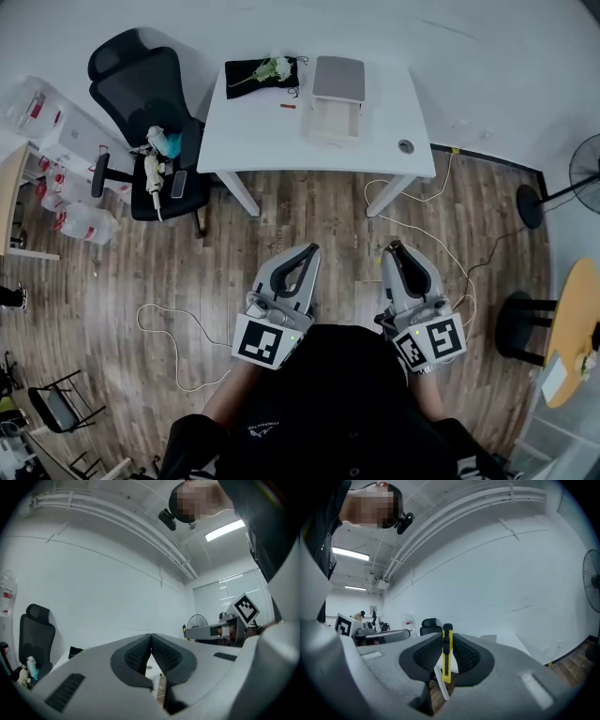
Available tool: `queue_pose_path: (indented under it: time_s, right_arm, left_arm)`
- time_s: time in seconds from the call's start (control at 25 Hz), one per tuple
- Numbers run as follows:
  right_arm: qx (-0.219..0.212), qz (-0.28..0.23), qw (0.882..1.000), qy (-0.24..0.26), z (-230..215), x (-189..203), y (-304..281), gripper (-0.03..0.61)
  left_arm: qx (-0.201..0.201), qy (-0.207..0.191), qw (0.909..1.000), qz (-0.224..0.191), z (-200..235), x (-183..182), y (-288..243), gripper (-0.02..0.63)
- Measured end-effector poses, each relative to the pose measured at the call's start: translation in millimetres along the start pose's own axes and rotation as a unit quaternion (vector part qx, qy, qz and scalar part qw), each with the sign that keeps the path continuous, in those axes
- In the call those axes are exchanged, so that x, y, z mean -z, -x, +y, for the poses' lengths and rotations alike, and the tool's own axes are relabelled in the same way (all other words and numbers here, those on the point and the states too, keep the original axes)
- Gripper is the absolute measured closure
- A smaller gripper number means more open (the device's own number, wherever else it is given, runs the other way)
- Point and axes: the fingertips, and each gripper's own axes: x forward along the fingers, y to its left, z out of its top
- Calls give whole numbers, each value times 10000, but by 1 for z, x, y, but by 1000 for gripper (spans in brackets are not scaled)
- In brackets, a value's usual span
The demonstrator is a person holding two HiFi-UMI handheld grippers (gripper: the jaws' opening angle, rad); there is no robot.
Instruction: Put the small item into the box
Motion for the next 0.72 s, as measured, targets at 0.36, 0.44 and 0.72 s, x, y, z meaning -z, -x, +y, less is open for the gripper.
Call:
queue_pose_path:
  time_s: [0.36, 0.44, 0.72]
  right_arm:
    - [182, -33, 9998, 17, 12, -2, -64, 508]
    - [230, 5, 9997, -6, 12, 1, -70, 508]
    - [358, 61, 9991, -201, 4, 2, -84, 508]
  left_arm:
    - [68, -46, 10000, -2, 75, -7, -13, 609]
    - [73, -7, 10000, 20, 83, -6, -14, 609]
    - [76, 137, 9998, 119, 97, 0, -21, 609]
